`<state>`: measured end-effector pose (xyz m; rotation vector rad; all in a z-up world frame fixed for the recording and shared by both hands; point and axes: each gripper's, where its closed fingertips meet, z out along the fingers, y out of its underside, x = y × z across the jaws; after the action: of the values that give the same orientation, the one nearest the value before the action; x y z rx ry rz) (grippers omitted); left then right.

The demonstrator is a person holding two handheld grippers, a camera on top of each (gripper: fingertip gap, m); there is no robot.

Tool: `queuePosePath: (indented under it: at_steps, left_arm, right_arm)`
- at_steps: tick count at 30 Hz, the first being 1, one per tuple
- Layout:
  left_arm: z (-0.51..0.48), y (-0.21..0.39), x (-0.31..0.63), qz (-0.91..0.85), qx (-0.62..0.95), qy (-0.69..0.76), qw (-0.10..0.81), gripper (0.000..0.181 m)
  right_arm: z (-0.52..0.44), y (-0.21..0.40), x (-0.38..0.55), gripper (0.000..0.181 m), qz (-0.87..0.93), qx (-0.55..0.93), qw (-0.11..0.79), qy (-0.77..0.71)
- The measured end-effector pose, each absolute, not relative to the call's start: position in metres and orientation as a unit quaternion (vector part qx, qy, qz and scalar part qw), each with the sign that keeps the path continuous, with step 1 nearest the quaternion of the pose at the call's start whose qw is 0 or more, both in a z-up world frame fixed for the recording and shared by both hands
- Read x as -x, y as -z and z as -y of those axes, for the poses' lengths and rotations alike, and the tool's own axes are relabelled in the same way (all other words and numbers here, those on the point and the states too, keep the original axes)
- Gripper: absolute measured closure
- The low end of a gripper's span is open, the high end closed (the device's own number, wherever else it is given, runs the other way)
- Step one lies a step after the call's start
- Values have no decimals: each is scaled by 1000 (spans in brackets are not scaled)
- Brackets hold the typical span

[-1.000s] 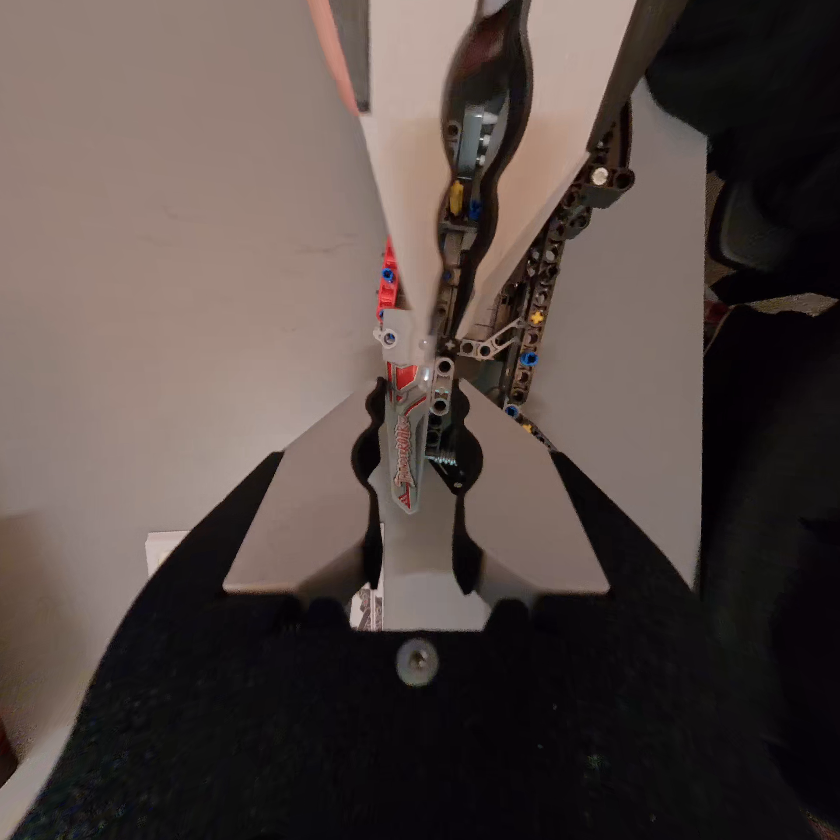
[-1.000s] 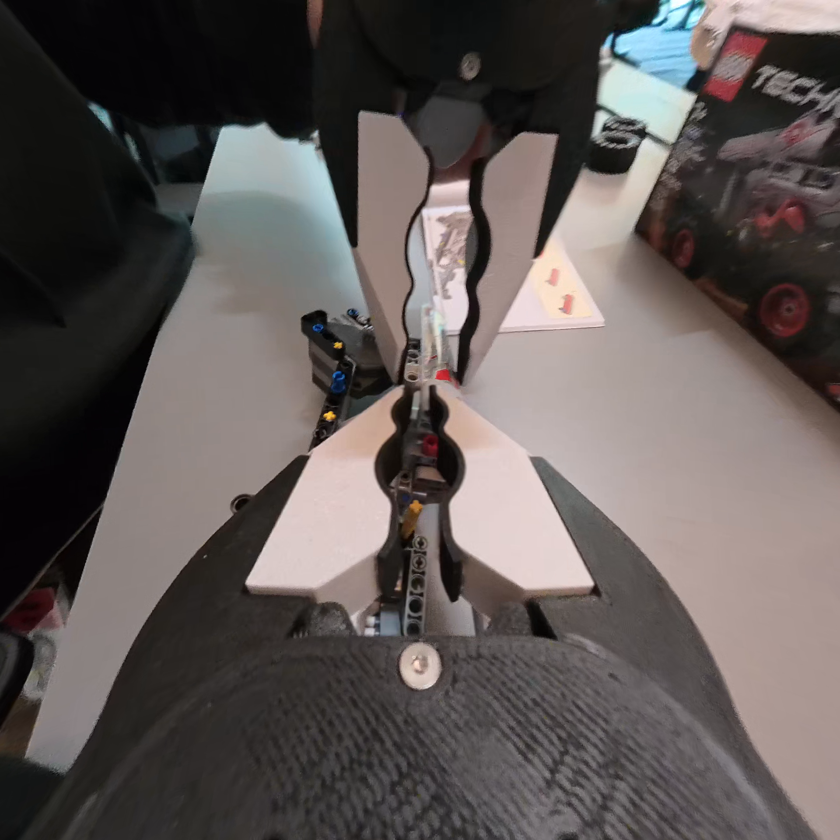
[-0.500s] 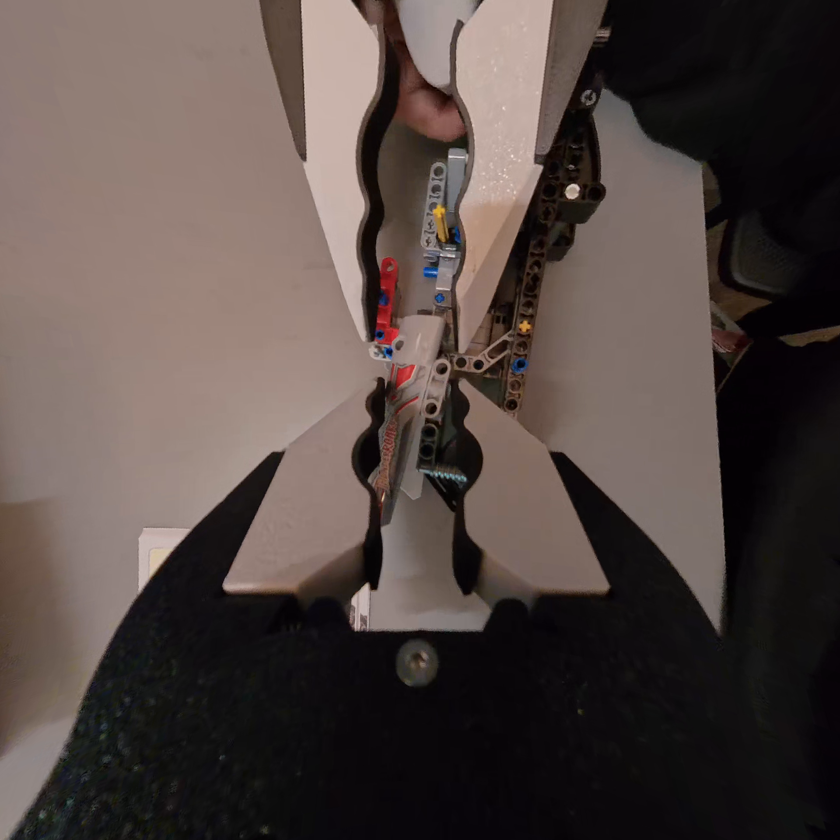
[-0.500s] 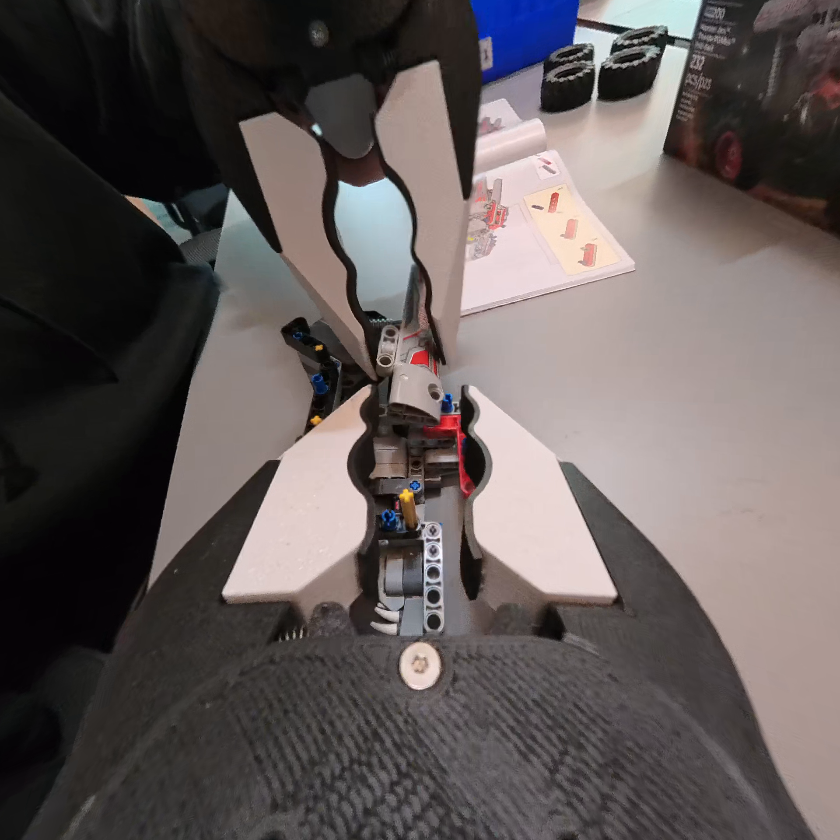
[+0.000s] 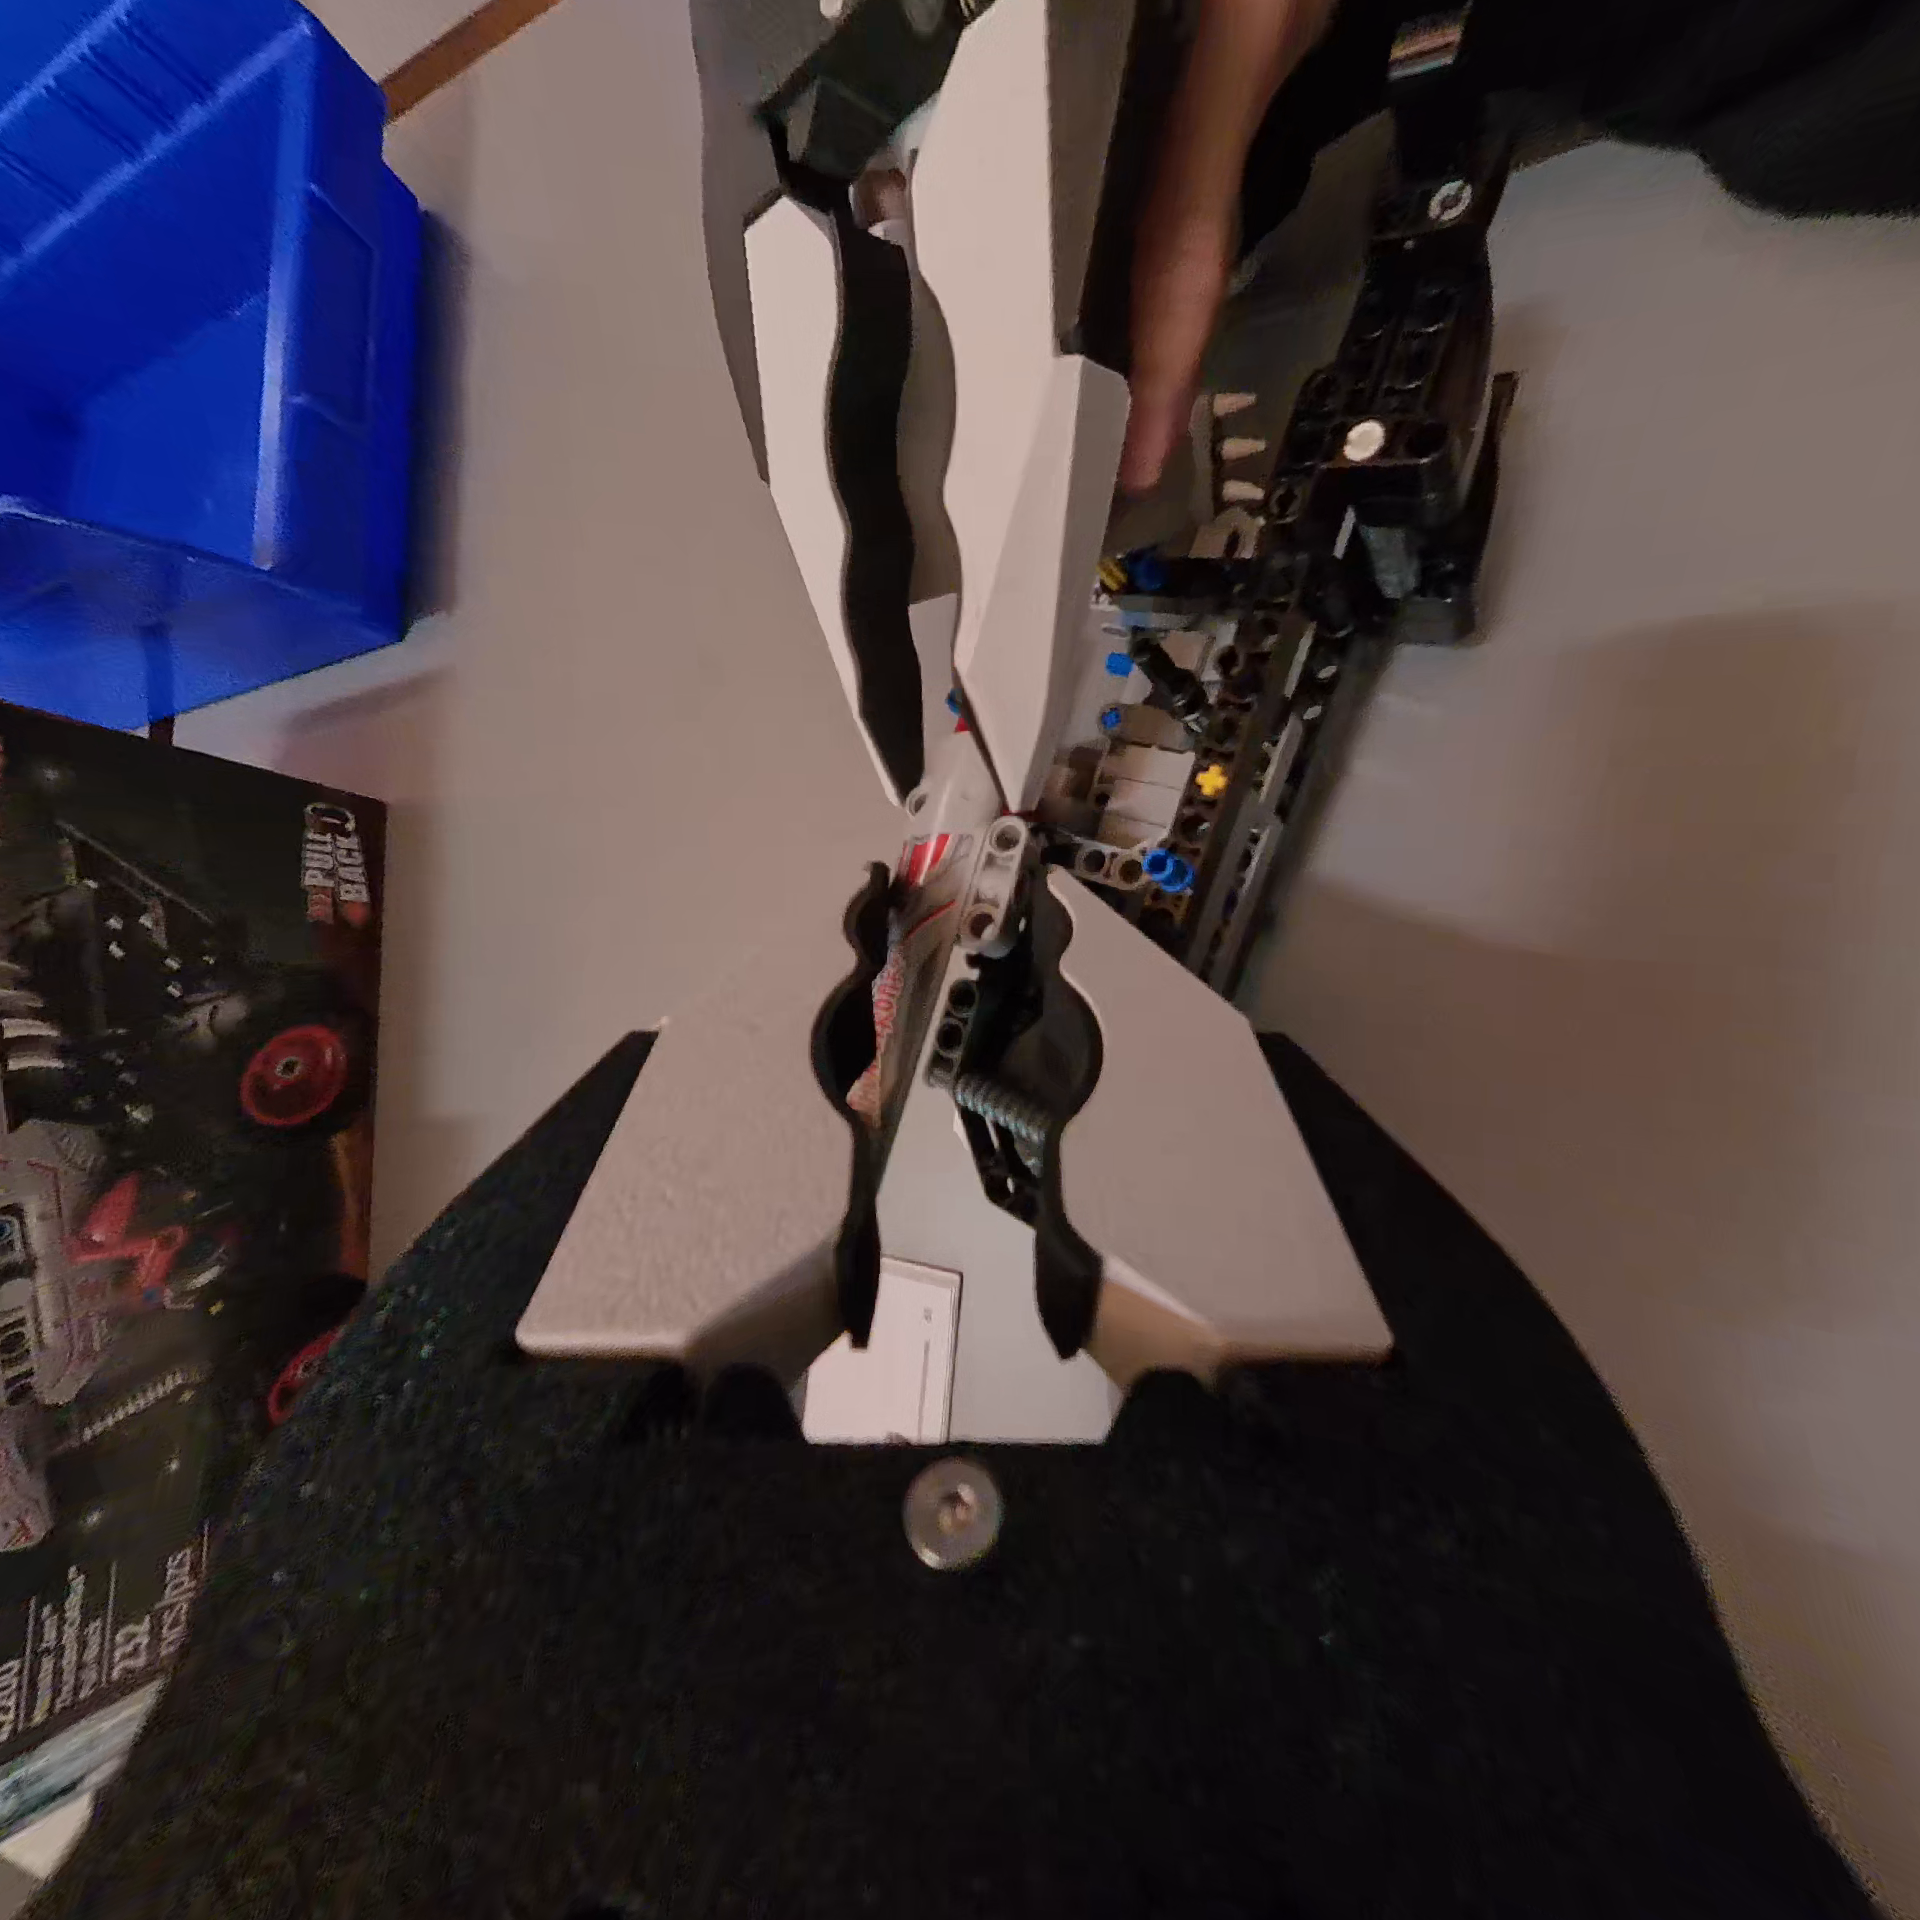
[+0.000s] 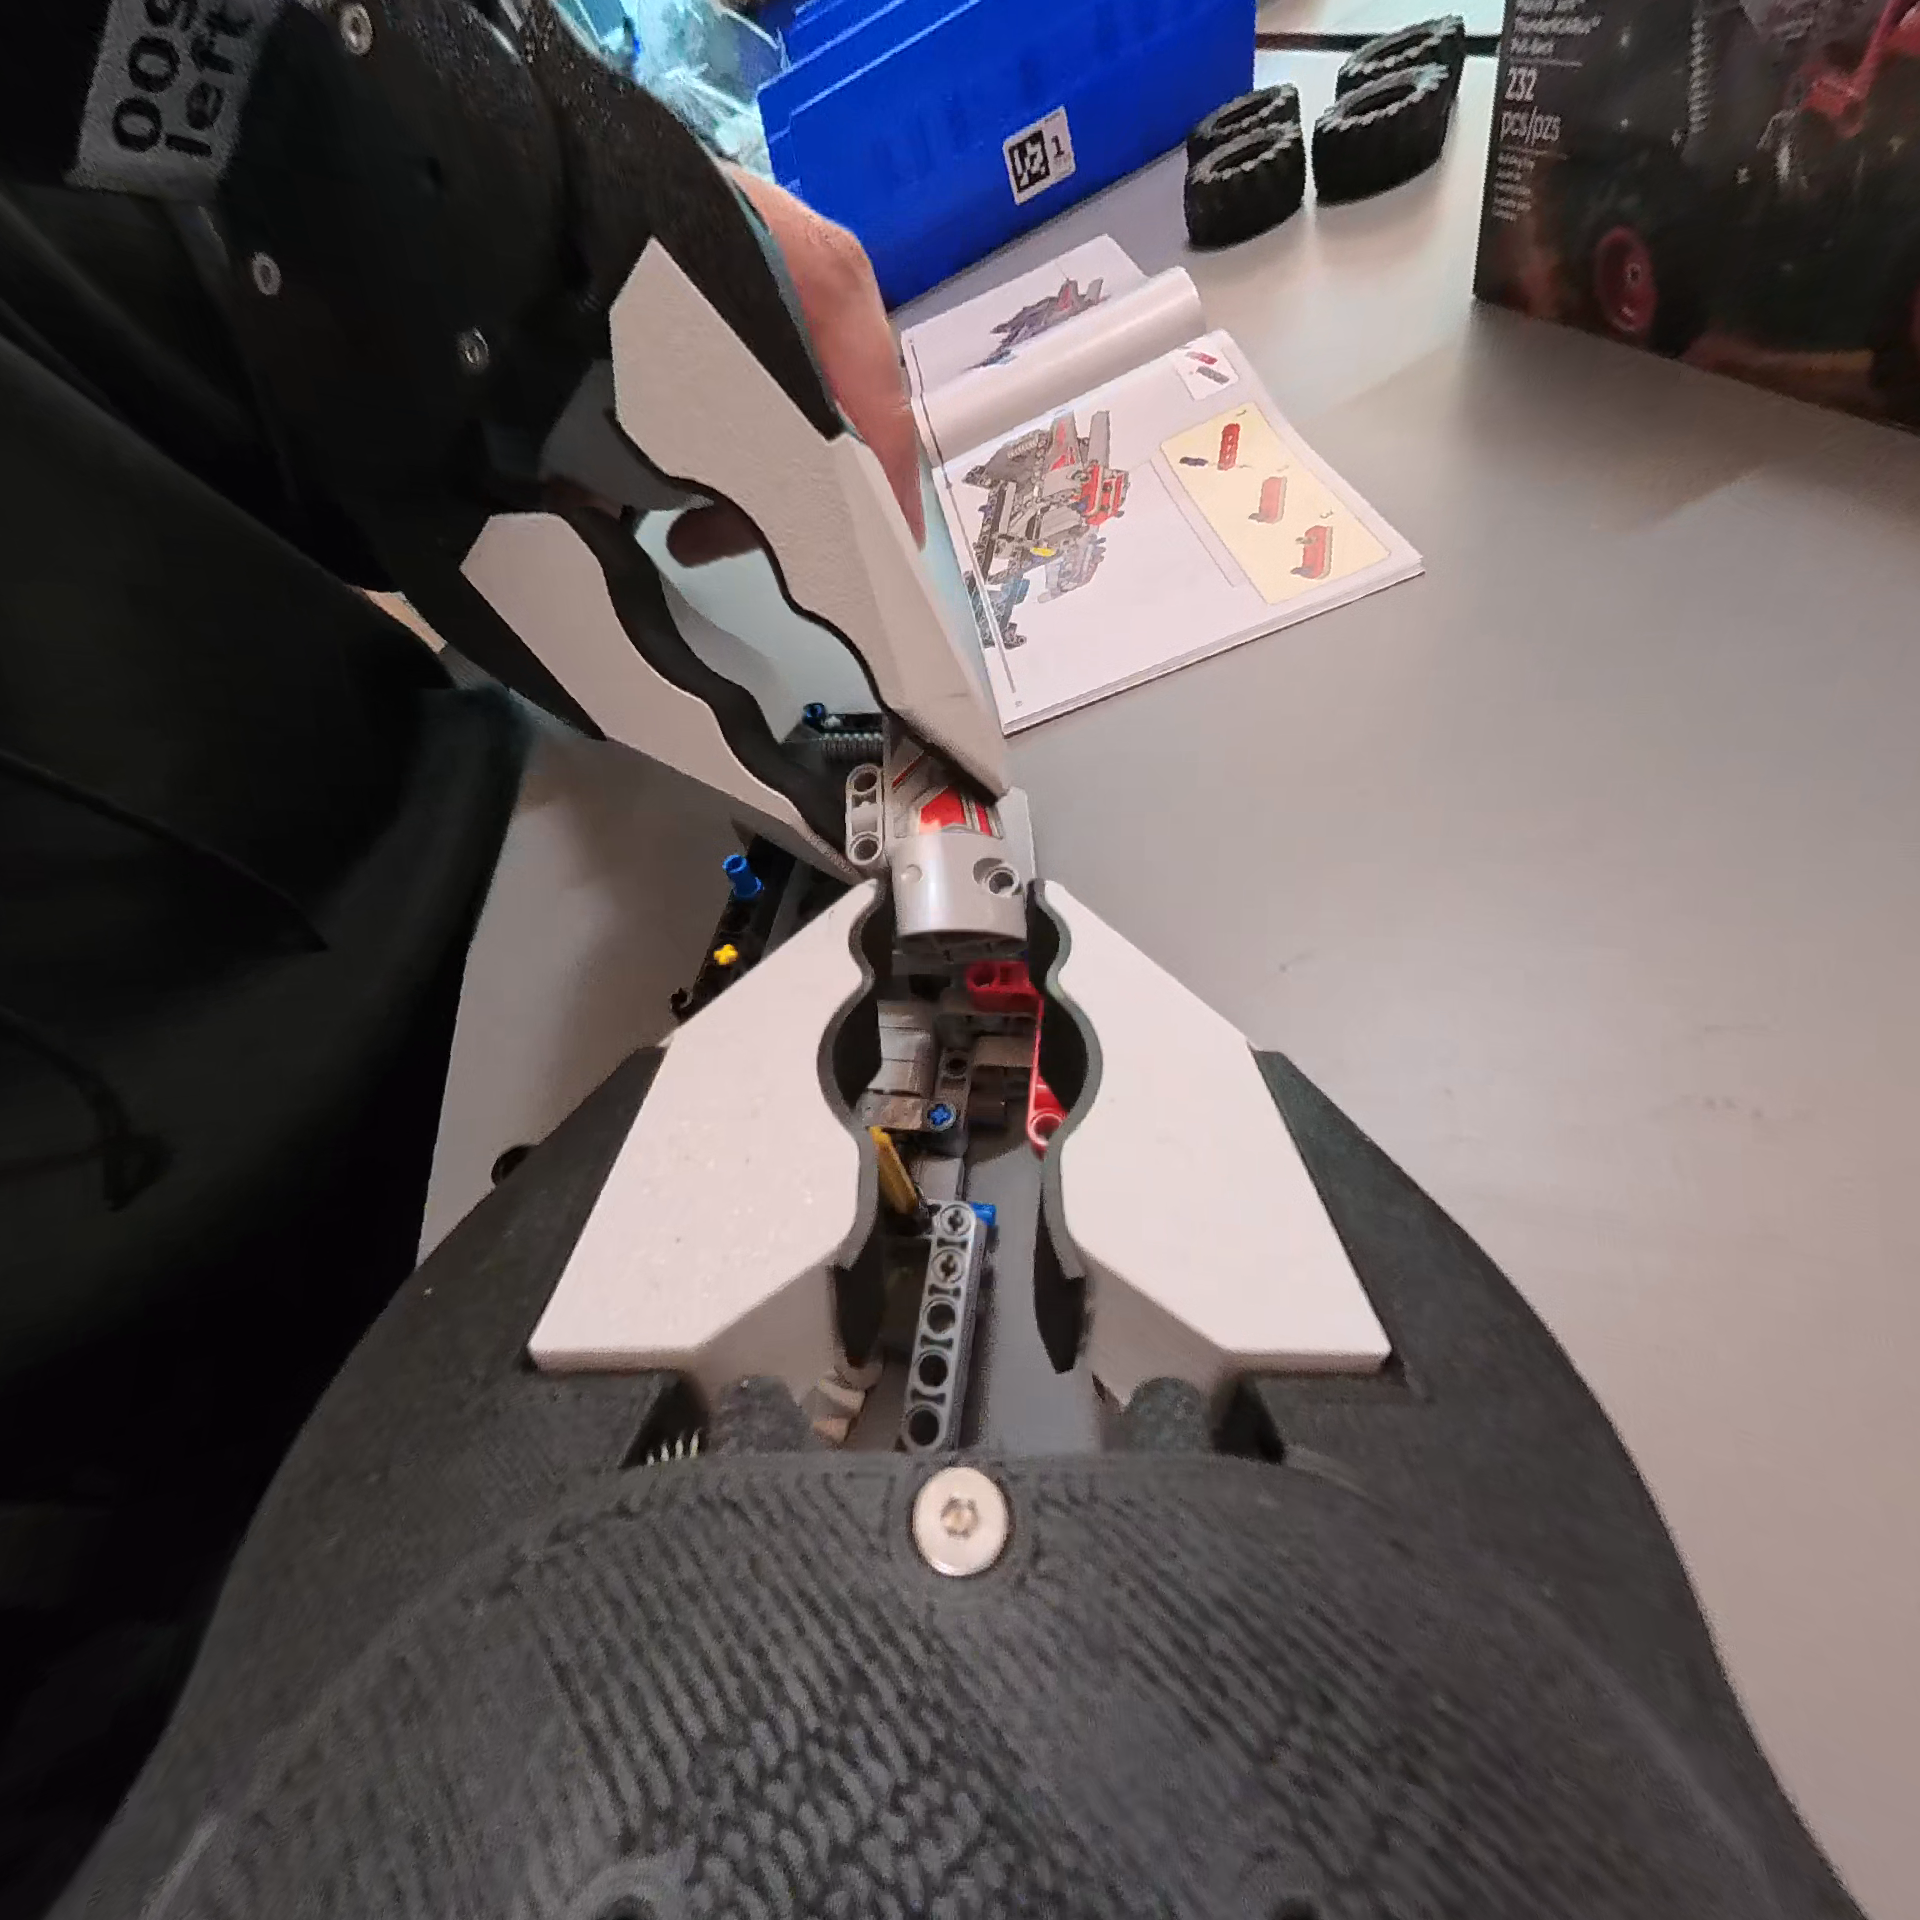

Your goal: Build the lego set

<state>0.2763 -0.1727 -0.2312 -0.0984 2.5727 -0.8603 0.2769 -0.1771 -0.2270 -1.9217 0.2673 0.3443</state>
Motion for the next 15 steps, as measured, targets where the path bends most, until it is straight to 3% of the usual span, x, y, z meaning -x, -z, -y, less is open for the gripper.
queuePosePath:
  at_steps: [7, 12, 15]
  left_arm:
    - [172, 233, -273, -929, 29, 326, 174, 158]
    - [165, 222, -263, -937, 96, 335, -12, 138]
    - [161, 215, -268, -935, 113, 326, -82, 138]
  right_arm:
    - [178, 231, -276, 158, -100, 827, 538, -130]
    - [179, 233, -277, 158, -71, 840, 531, -87]
    - [176, 232, -277, 158, -69, 840, 532, -87]
